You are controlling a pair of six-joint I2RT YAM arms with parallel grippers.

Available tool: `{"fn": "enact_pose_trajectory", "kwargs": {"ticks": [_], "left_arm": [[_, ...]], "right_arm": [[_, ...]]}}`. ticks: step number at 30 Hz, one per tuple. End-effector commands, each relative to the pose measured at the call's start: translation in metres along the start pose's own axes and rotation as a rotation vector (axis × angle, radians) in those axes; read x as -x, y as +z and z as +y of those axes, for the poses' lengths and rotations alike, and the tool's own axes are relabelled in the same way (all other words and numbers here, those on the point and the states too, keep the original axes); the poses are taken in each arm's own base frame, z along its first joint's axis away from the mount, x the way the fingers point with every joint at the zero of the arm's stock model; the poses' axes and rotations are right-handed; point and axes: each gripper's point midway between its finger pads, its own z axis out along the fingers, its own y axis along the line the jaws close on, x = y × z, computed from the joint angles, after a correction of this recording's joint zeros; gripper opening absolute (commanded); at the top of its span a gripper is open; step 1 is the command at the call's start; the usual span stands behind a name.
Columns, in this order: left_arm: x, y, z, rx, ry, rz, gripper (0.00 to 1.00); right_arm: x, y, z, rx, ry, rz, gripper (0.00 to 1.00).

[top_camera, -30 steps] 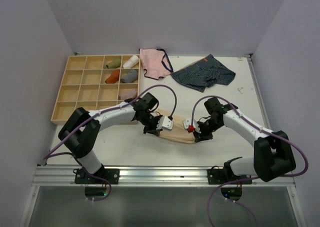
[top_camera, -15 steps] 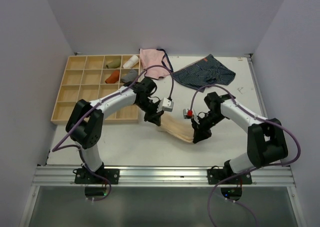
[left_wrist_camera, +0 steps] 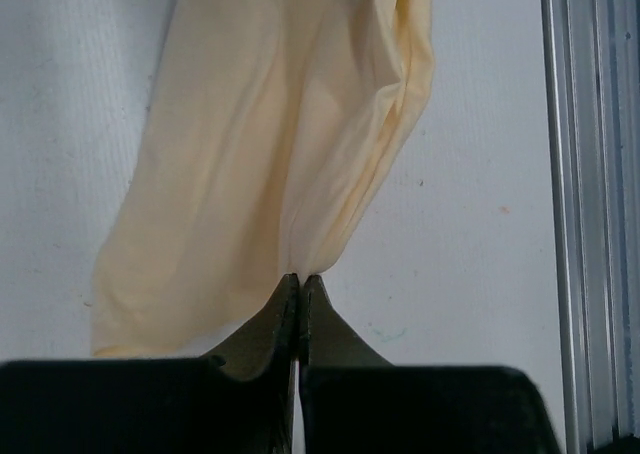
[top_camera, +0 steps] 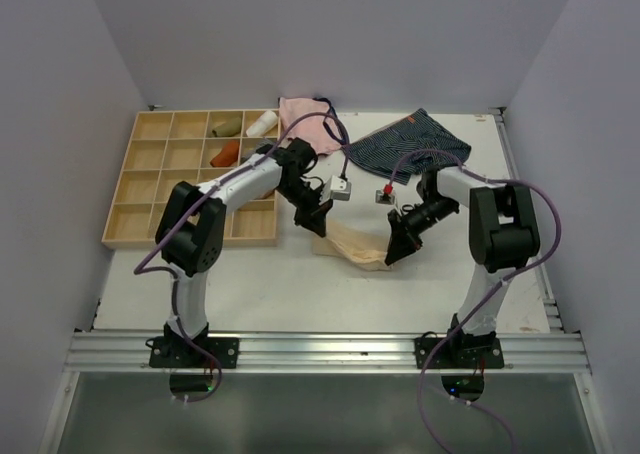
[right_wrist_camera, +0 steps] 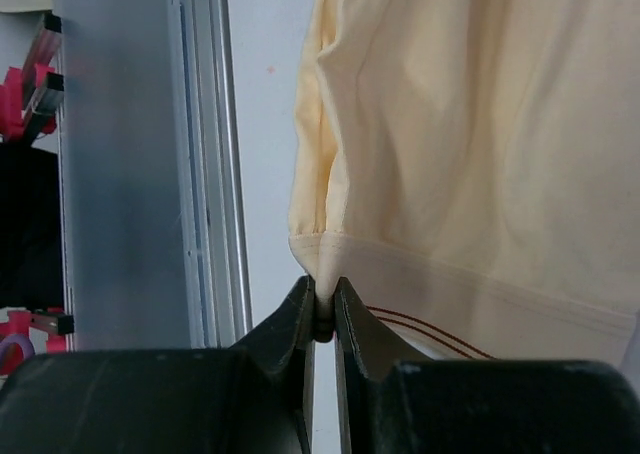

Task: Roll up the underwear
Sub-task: Fold the underwear

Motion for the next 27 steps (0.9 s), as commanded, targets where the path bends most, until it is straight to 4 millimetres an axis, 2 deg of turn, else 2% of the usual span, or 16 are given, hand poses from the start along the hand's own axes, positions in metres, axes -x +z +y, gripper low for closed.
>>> {"fn": "enact_pose_trajectory", "kwargs": {"ticks": [1, 3, 7, 8, 16, 19, 20, 22, 23, 26, 27], "left_arm": [[0.010, -0.004, 0.011, -0.025, -0.061, -0.049, 0.00], [0.009, -0.006, 0.025, -0.022, -0.095, -0.061, 0.00], [0.004, -0.006, 0.049, -0.021, -0.164, -0.087, 0.01], [0.000, -0.008, 0.061, -0.013, -0.202, -0.096, 0.01], [-0.024, 0.003, 0.116, 0.035, -0.334, -0.101, 0.06], [-0.020, 0.001, 0.130, 0.074, -0.331, -0.106, 0.11], [-0.019, 0.000, 0.133, 0.089, -0.331, -0.107, 0.18], [-0.011, -0.006, 0.139, 0.125, -0.303, -0.122, 0.25], [-0.005, -0.009, 0.143, 0.144, -0.280, -0.135, 0.43], [0.019, -0.029, 0.145, 0.205, -0.212, -0.189, 0.60], [0.024, -0.036, 0.147, 0.233, -0.197, -0.202, 0.63]], "right_arm": [[0.012, -0.007, 0.015, 0.112, 0.113, -0.074, 0.00], [0.016, -0.009, 0.012, 0.136, 0.138, -0.094, 0.00], [0.018, -0.011, -0.006, 0.183, 0.237, -0.139, 0.00], [0.025, -0.014, -0.010, 0.188, 0.244, -0.164, 0.00], [0.037, -0.016, -0.051, 0.222, 0.458, -0.229, 0.00], [0.037, -0.015, -0.056, 0.222, 0.472, -0.221, 0.00], [0.037, -0.015, -0.057, 0.221, 0.488, -0.222, 0.00], [0.035, -0.014, -0.058, 0.229, 0.510, -0.223, 0.00], [0.035, -0.013, -0.058, 0.232, 0.531, -0.224, 0.00], [0.033, -0.008, -0.060, 0.238, 0.578, -0.240, 0.00], [0.035, -0.008, -0.060, 0.238, 0.583, -0.252, 0.00]]}}
